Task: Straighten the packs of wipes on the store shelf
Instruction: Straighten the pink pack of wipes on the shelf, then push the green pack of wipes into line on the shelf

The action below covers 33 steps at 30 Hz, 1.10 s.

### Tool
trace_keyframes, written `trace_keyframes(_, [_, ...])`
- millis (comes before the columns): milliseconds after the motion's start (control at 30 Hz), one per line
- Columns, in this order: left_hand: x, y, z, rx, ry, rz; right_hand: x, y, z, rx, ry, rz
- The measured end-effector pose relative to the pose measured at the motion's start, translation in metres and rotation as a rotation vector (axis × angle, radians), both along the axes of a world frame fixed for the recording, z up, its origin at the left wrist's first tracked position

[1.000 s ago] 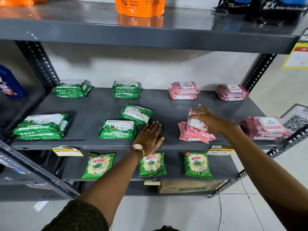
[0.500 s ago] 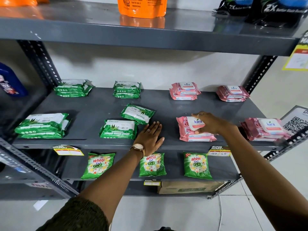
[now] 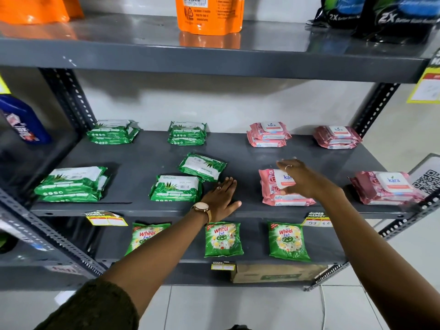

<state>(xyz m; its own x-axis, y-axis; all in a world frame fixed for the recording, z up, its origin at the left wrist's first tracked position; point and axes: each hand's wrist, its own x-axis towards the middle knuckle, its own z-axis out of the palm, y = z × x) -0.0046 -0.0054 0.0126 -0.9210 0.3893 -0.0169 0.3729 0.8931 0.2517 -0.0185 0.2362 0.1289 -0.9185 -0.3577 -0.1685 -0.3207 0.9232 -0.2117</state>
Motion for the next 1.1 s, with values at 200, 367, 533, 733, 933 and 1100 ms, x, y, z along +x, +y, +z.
trace_keyframes(200, [-0.035,-0.046,0.056,0.203,0.121,0.056,0.03,-0.079,-0.034,-0.163,0.139,0.168])
trace_keyframes(367, [-0.081,-0.081,0.066,-0.037,-0.21,0.096,0.033,-0.136,-0.106,-0.19,0.007,-0.002])
trace_keyframes(533, [-0.111,-0.08,0.071,-0.1,-0.324,0.067,0.036,-0.142,-0.133,-0.166,0.176,-0.072])
trace_keyframes(733, [-0.121,-0.084,0.084,-0.165,-0.306,0.047,0.037,-0.142,-0.136,-0.153,0.219,-0.072])
trace_keyframes(933, [-0.093,-0.109,0.122,-0.191,-0.223,0.031,0.037,-0.143,-0.139,-0.153,0.22,-0.077])
trace_keyframes(1100, [-0.044,-0.121,0.133,-0.224,-0.252,0.017,0.038,-0.143,-0.141,-0.123,0.217,-0.075])
